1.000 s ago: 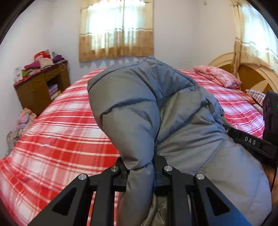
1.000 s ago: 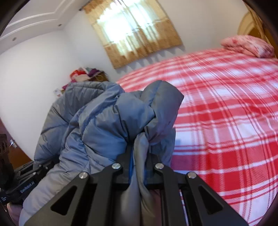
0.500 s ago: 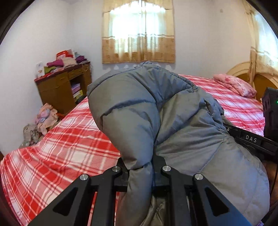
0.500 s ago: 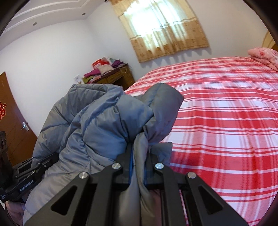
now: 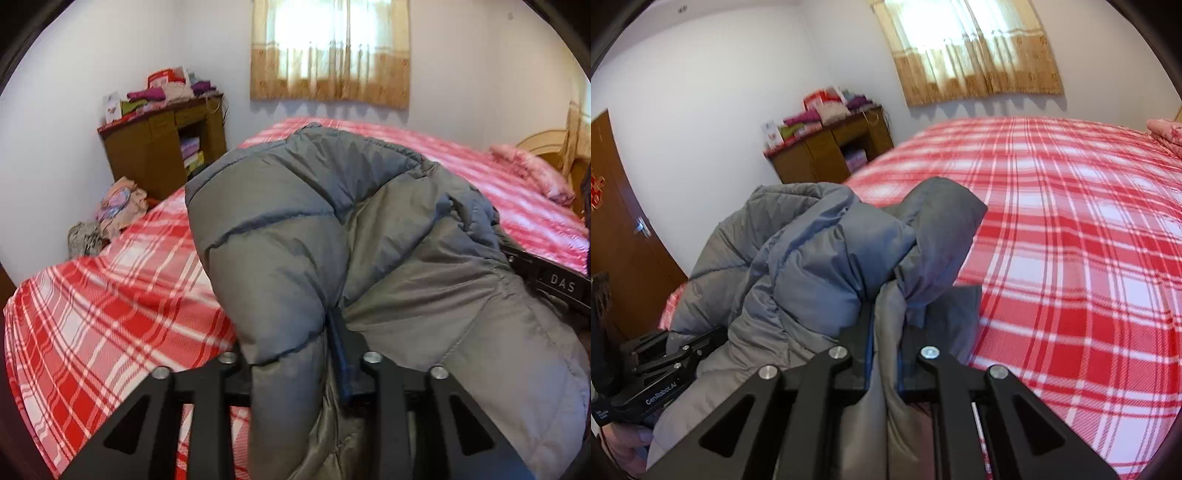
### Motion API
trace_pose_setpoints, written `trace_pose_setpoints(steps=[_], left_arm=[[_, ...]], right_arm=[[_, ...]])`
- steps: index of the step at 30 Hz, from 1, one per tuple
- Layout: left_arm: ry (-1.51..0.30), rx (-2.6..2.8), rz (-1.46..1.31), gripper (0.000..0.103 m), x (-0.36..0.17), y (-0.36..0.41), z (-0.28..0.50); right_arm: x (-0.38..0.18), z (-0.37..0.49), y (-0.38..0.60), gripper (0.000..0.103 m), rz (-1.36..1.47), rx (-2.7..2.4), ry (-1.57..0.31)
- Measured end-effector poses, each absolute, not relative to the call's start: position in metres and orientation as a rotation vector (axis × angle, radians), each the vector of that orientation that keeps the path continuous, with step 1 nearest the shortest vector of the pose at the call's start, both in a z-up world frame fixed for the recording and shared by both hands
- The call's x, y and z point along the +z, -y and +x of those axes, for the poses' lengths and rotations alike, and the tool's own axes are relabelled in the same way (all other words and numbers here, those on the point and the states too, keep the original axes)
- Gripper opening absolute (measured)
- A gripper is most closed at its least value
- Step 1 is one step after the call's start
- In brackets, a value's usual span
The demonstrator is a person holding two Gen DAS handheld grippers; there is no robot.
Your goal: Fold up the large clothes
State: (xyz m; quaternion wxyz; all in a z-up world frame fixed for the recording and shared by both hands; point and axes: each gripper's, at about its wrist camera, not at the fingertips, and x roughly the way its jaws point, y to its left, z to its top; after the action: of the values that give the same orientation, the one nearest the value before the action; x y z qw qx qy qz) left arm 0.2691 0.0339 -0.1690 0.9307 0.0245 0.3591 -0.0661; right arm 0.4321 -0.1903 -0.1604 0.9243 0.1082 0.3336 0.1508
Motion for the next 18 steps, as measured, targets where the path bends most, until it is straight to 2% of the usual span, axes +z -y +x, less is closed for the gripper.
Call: trace_pose_setpoints(steps=[2, 6, 8, 18], left_arm=[[-0.749, -0.119, 0.042, 0.046, -0.179, -0.041, 0.269], [-0.741, -0.059, 0.043, 0.071, -0.186, -0.052, 0.267], [-0.739, -0.03, 0.05, 0.078, -0.188, -0.056, 0.268], [-0.736, -0.029, -0.011, 0.088, -0.199, -0.069, 0.27]], right_arm=[[-0.171, 0.433, 0.185, 0.014, 0.184, 0.297, -0.708], [-0.18, 0.431, 0.18, 0.019, 0.146, 0.282, -0.721], [-0.182, 0.432, 0.179, 0.023, 0.134, 0.272, -0.73], [-0.189, 0.43, 0.175, 0.029, 0.12, 0.246, -0.742]])
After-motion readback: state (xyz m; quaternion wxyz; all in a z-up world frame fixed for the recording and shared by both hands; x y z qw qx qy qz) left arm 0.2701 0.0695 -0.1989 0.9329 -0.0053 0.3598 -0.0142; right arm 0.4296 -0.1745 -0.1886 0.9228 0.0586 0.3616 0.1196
